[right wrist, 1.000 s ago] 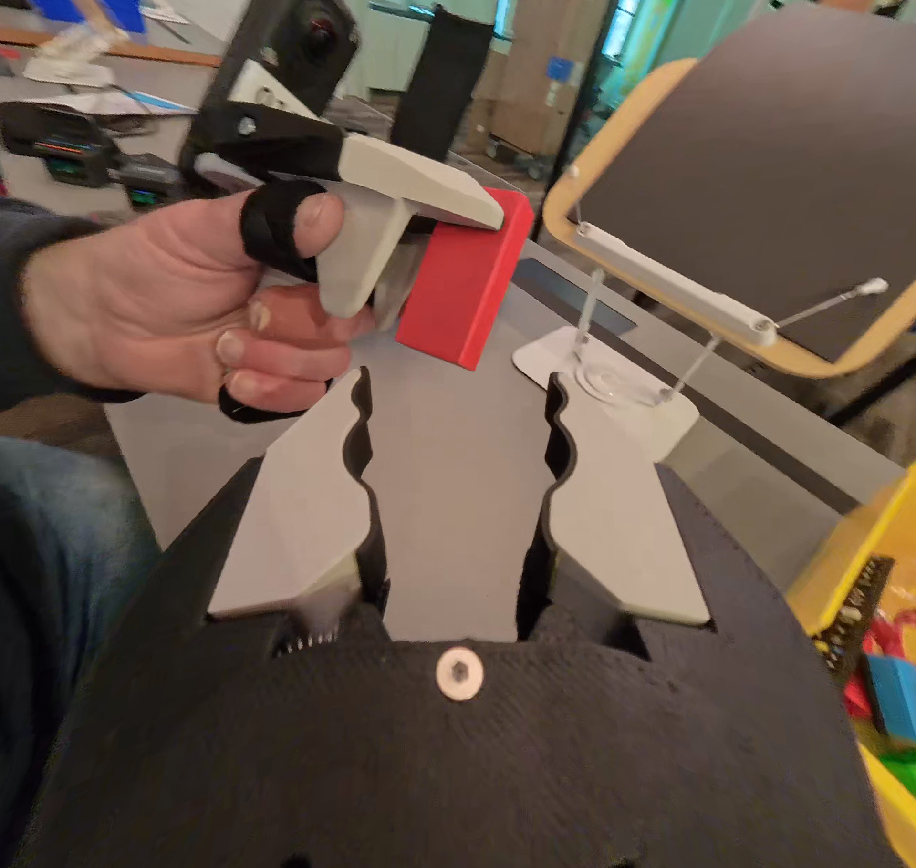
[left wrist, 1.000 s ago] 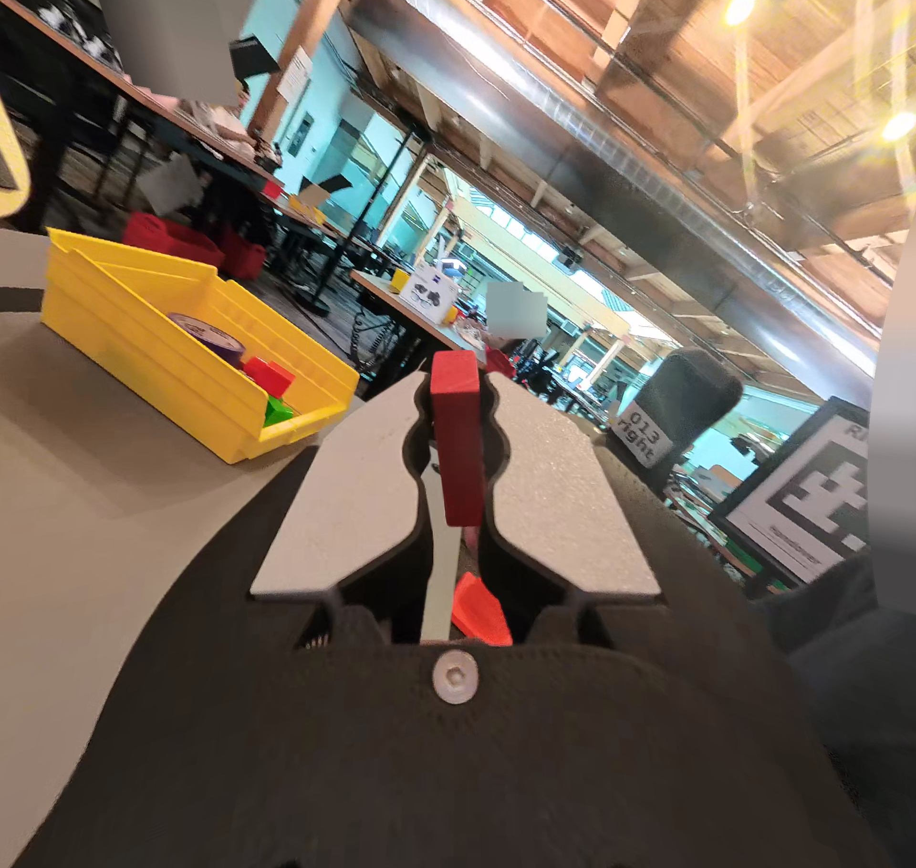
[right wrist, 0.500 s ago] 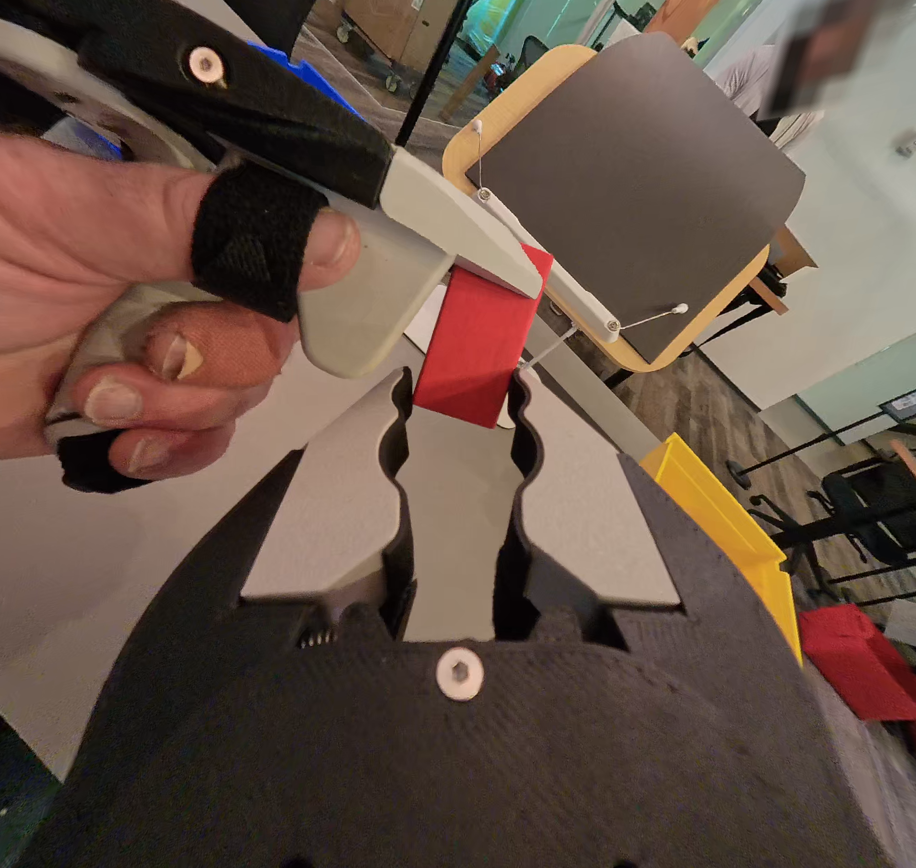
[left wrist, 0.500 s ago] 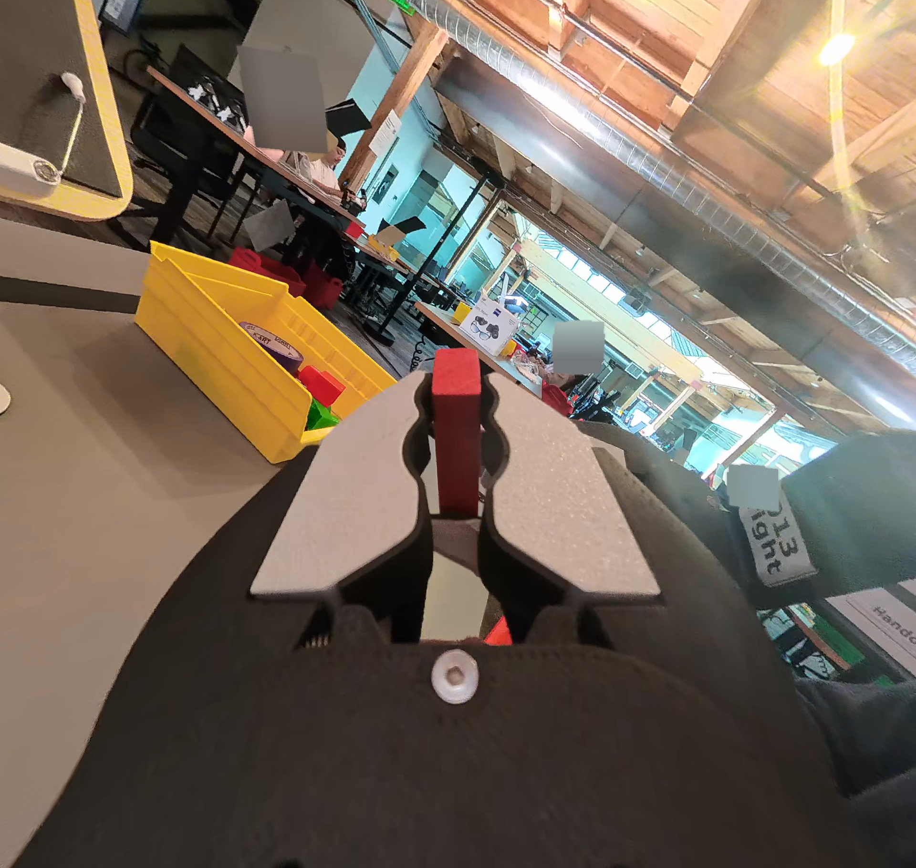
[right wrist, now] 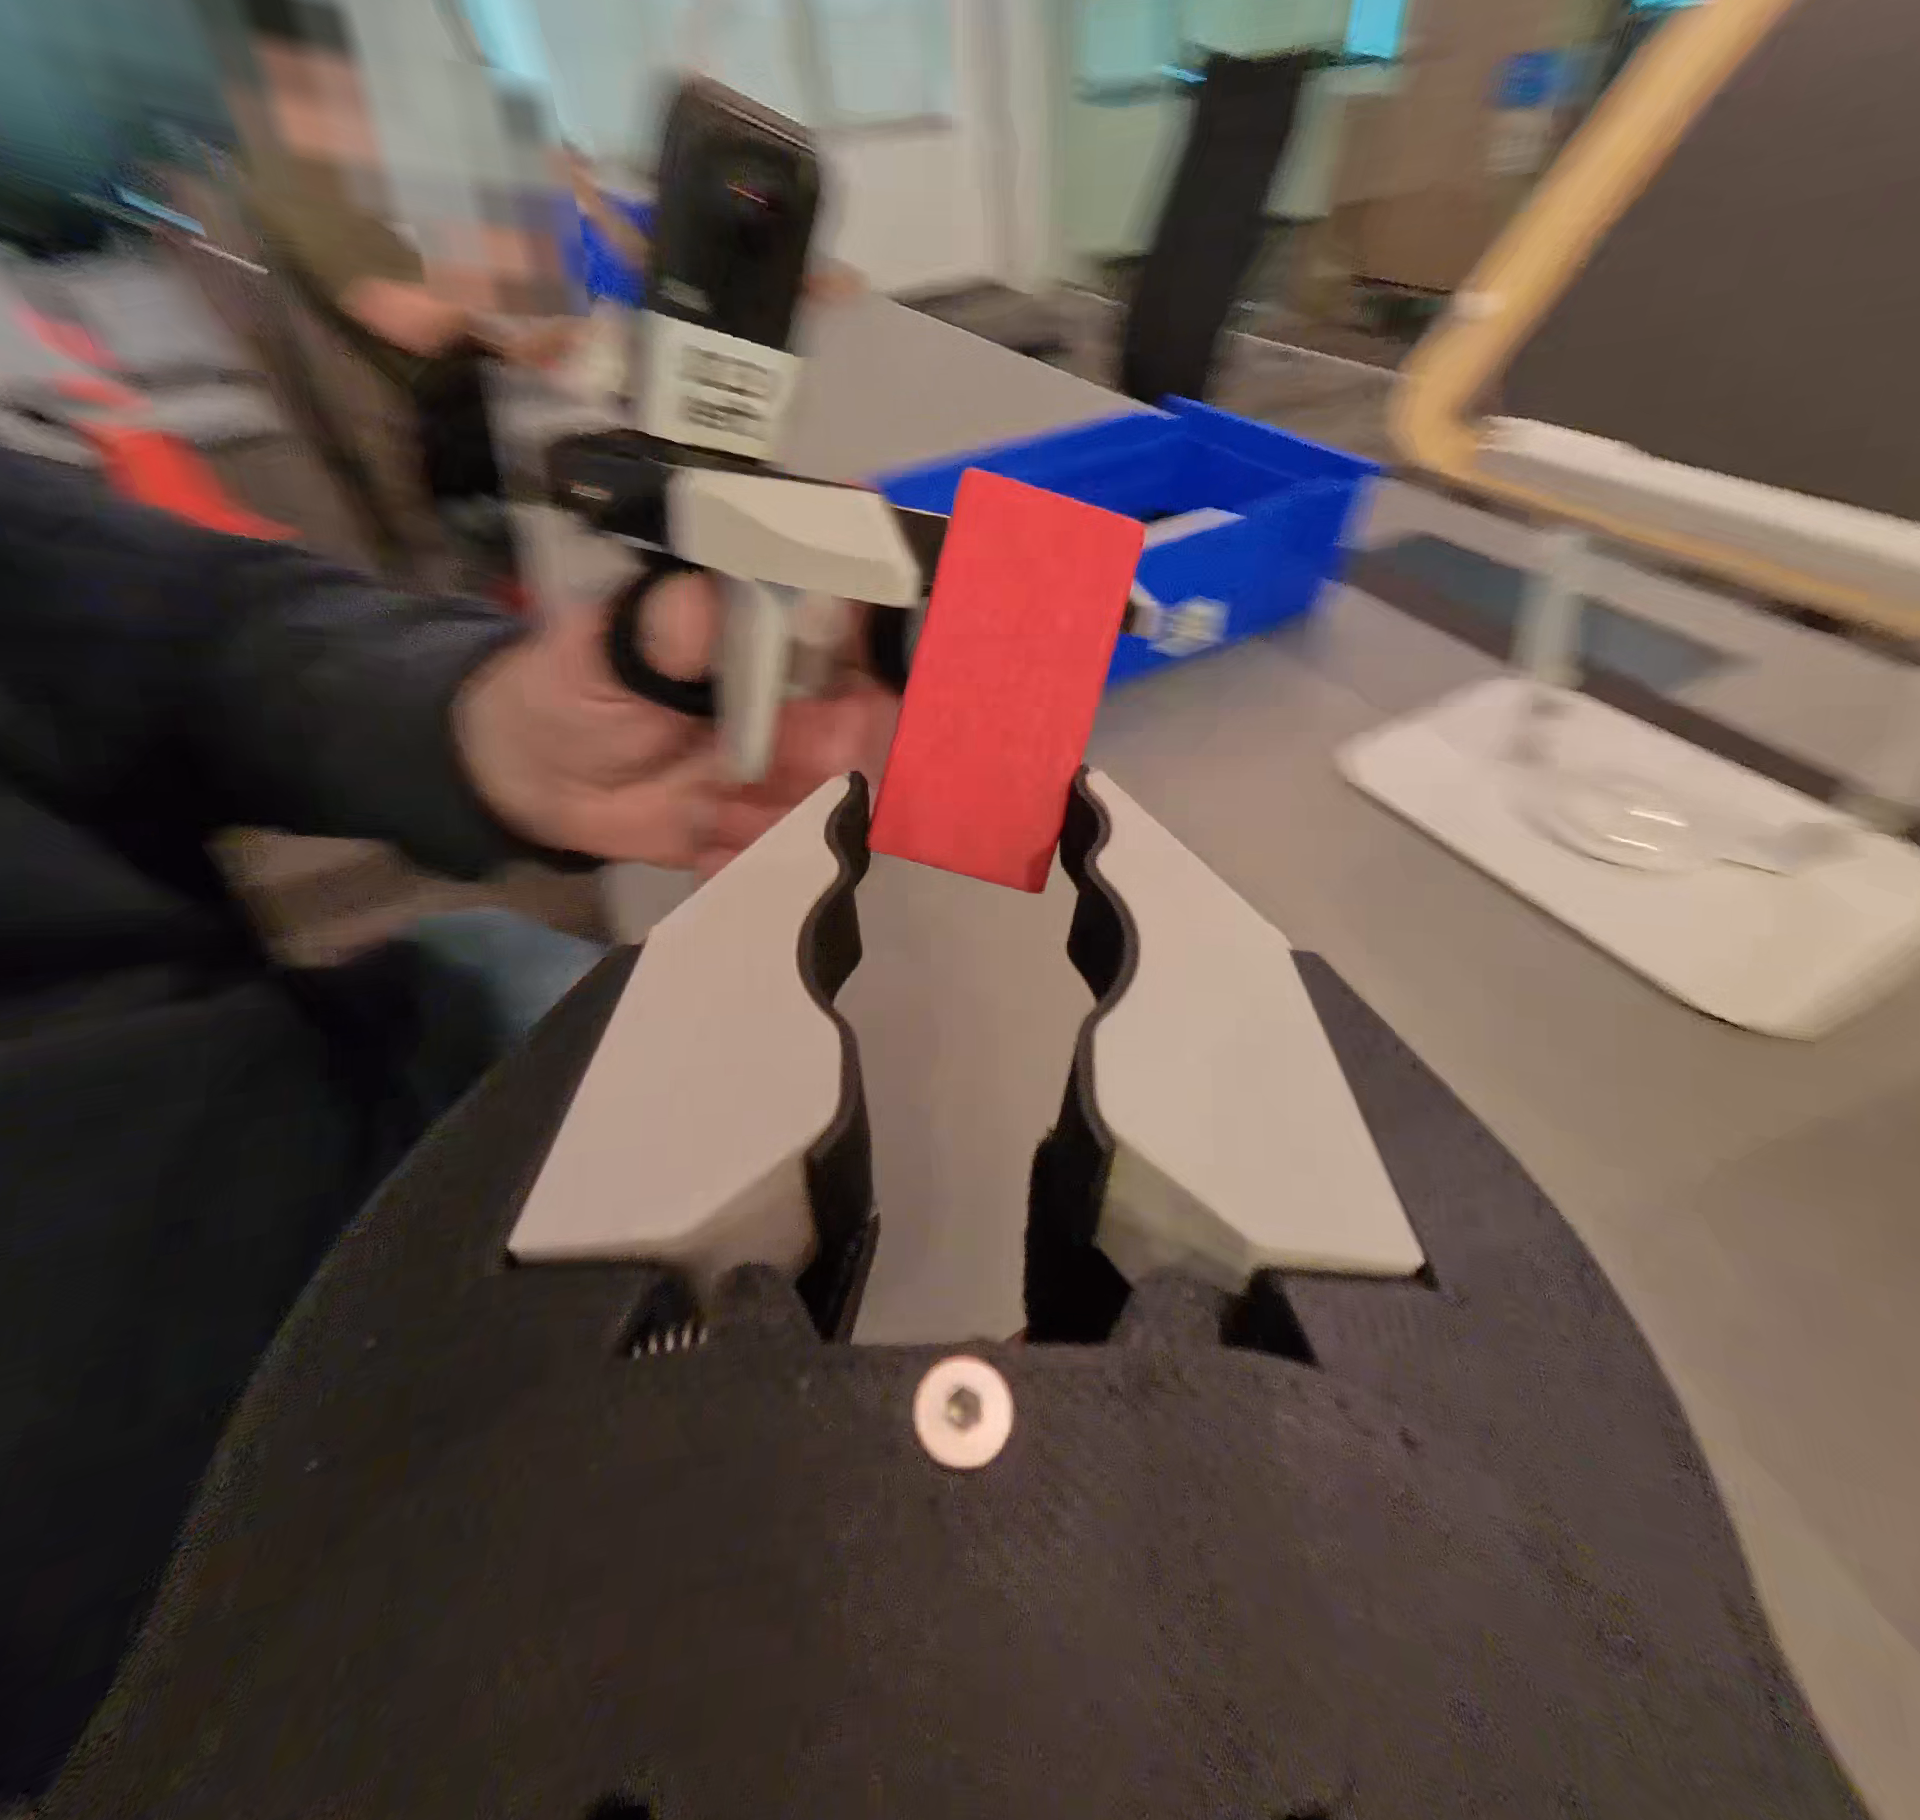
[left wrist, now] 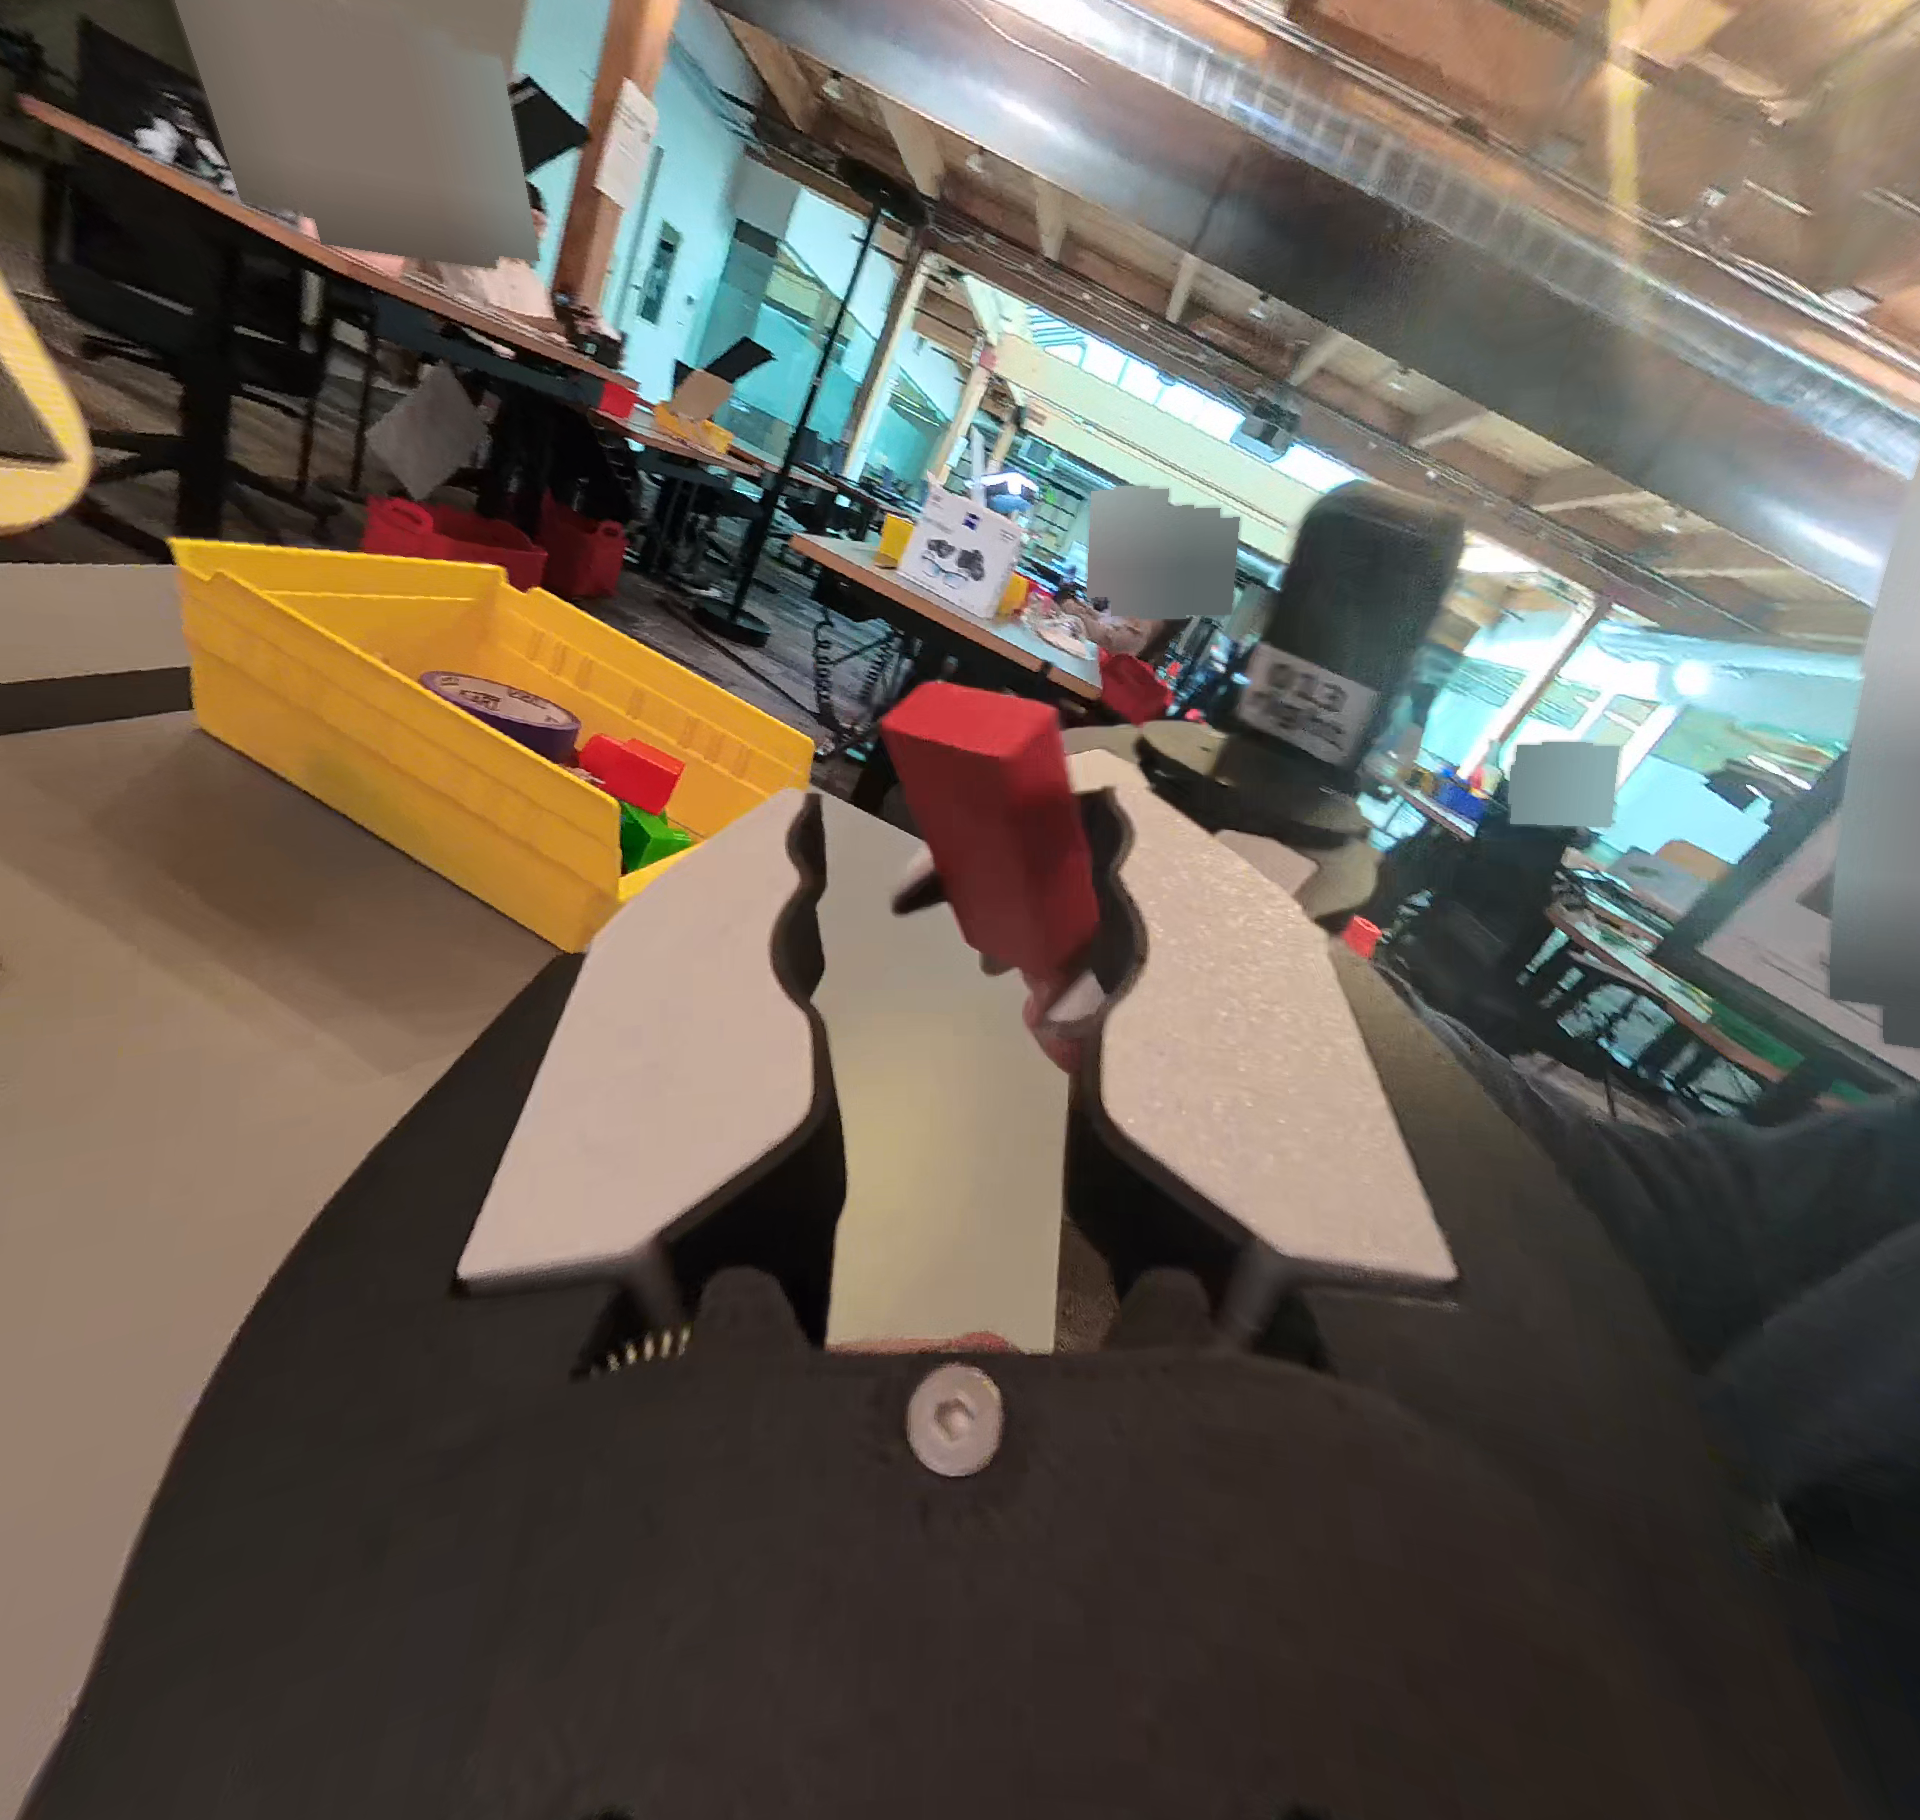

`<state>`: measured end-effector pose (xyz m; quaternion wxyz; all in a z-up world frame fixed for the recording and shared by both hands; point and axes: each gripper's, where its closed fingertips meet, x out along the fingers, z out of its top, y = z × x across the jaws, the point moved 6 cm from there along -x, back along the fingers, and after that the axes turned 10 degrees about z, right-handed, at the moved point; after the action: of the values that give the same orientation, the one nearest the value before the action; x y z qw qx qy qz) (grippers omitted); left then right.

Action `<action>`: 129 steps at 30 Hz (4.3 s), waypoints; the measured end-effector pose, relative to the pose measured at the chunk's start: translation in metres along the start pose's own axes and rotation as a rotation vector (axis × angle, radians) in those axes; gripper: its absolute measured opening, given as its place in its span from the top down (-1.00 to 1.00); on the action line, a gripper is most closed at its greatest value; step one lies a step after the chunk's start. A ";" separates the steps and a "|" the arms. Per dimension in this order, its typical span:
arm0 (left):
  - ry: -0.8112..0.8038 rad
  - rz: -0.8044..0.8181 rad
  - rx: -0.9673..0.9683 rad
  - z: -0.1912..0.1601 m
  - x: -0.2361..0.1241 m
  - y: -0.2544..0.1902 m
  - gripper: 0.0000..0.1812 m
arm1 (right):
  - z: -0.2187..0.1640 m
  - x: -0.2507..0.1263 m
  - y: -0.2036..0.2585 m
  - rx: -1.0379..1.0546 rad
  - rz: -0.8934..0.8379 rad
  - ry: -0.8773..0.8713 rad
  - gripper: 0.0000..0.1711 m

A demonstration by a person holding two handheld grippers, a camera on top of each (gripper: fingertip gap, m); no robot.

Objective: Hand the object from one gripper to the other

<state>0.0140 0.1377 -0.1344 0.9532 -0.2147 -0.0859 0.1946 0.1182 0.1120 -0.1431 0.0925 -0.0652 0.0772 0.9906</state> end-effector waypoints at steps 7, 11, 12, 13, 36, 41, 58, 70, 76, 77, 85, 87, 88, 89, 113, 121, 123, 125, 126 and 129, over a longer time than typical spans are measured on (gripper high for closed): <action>0.018 -0.377 -0.005 0.008 -0.003 -0.024 0.43 | -0.003 -0.008 0.012 0.214 0.681 -0.328 0.59; 0.055 -0.478 0.037 0.003 0.003 -0.039 0.45 | -0.009 -0.003 0.021 0.247 0.921 -0.398 0.60; 0.057 -0.502 0.041 0.001 0.004 -0.042 0.46 | -0.011 0.000 0.024 0.244 0.972 -0.396 0.59; 0.054 -0.527 0.042 0.000 0.004 -0.045 0.49 | -0.012 0.002 0.027 0.243 1.017 -0.401 0.59; -0.030 -0.161 0.077 0.020 0.008 -0.016 0.80 | 0.005 0.004 -0.001 -0.104 0.093 -0.179 0.48; -0.031 -0.084 0.097 0.020 0.009 -0.016 0.81 | 0.005 0.011 -0.003 -0.241 -0.186 -0.034 0.51; -0.120 0.067 -0.175 0.013 0.007 -0.005 0.81 | 0.010 0.037 0.006 -0.610 -0.715 0.281 0.56; -0.080 0.078 -0.032 0.014 0.009 -0.006 0.71 | 0.007 0.026 -0.003 -0.373 -0.512 0.129 0.60; -0.041 -0.003 0.057 0.019 0.010 -0.012 0.59 | 0.005 0.017 -0.003 -0.222 -0.204 -0.076 0.60; -0.026 -0.021 0.065 0.019 0.011 -0.012 0.57 | 0.005 0.014 -0.003 -0.197 -0.156 -0.122 0.60; 0.065 -0.112 0.140 0.011 0.017 -0.020 0.47 | -0.004 0.005 -0.002 -0.091 0.117 -0.228 0.60; 0.079 -0.128 0.136 0.007 0.018 -0.022 0.52 | -0.005 0.008 0.001 -0.090 0.146 -0.226 0.59; 0.074 -0.145 0.129 0.006 0.018 -0.024 0.58 | -0.005 0.008 0.001 -0.083 0.159 -0.233 0.59; 0.075 -0.156 0.121 0.006 0.018 -0.024 0.58 | -0.005 0.008 0.002 -0.077 0.176 -0.241 0.59; 0.241 -0.022 0.668 0.002 0.019 -0.031 0.60 | 0.044 -0.021 0.012 -0.284 0.092 -0.015 0.50; 0.293 -0.016 0.815 -0.003 0.016 -0.037 0.60 | 0.040 -0.012 0.008 -0.289 0.160 0.060 0.60; 0.307 -0.013 0.833 -0.004 0.016 -0.037 0.60 | 0.039 -0.012 0.009 -0.322 0.153 0.073 0.60; 0.307 -0.020 0.821 -0.004 0.016 -0.037 0.59 | 0.039 -0.012 0.012 -0.361 0.156 0.071 0.66; 0.307 -0.030 0.807 -0.003 0.016 -0.038 0.59 | 0.040 -0.012 0.013 -0.382 0.152 0.071 0.66; 0.313 -0.034 0.799 -0.003 0.016 -0.038 0.60 | 0.040 -0.012 0.013 -0.398 0.147 0.084 0.67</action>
<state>0.0425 0.1115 -0.1192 0.9661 0.1459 0.1385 0.1618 0.1227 0.1041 -0.1004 0.0018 -0.1178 -0.1114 0.9868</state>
